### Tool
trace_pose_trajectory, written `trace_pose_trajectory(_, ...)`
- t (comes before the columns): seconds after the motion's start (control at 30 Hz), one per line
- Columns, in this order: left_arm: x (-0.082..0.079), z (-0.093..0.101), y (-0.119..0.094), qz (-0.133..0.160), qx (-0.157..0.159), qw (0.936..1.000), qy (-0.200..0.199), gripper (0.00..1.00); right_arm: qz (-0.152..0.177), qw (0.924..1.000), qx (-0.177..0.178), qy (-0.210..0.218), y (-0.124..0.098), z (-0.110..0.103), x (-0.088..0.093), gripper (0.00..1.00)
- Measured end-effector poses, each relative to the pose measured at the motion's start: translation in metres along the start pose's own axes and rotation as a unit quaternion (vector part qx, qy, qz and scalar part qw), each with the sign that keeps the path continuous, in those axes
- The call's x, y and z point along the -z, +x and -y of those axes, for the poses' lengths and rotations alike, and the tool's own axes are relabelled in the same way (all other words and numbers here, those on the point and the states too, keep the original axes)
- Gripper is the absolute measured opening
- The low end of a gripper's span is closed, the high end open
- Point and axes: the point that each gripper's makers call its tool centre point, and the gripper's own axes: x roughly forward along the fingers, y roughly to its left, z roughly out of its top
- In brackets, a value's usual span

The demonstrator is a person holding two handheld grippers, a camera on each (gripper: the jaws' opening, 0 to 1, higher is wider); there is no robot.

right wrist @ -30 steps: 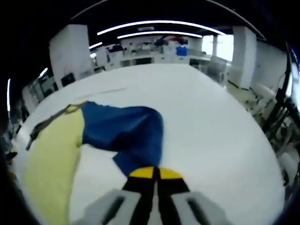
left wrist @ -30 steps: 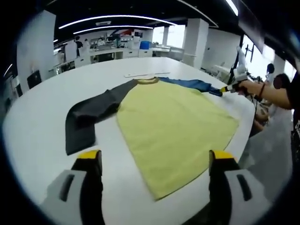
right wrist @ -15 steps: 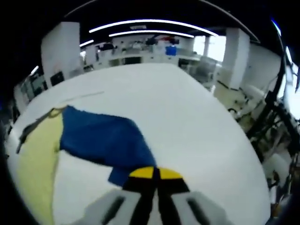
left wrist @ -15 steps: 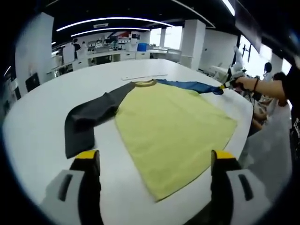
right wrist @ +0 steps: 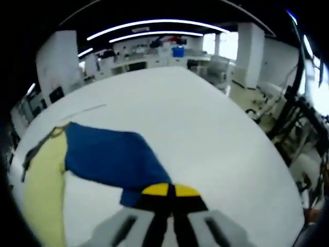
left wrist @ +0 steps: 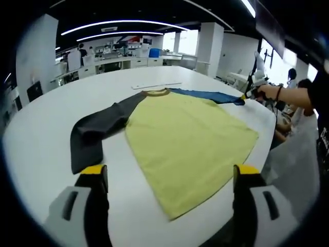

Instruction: Fold the garment on the visible template until the final outline fits inside the template.

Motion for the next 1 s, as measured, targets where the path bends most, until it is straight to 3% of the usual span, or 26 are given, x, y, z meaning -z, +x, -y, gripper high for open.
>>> trace_pose_trajectory(0.07, -0.001, 0.000, -0.001, 0.001, 0.000, 1.0000, 0.001, 0.99, 0.001, 0.9998, -0.006, 0.019, -0.002, -0.003, -0.004, 0.00)
trace_pose_trajectory(0.47, 0.000, -0.001, -0.003, 0.001, 0.003, 1.0000, 0.000, 0.99, 0.019, 0.9994, -0.029, -0.005, -0.010, -0.030, -0.036, 0.00)
trace_pose_trajectory(0.83, -0.001, -0.005, -0.008, 0.009, 0.002, 1.0000, -0.002, 0.99, 0.034, 0.9970, -0.058, -0.039, -0.020, -0.072, -0.056, 0.00)
trace_pose_trajectory(1.0, 0.000, -0.009, -0.009, 0.012, -0.001, 0.9999, -0.004, 0.99, 0.037, 0.9946, -0.078, -0.057, -0.023, -0.100, -0.062, 0.00)
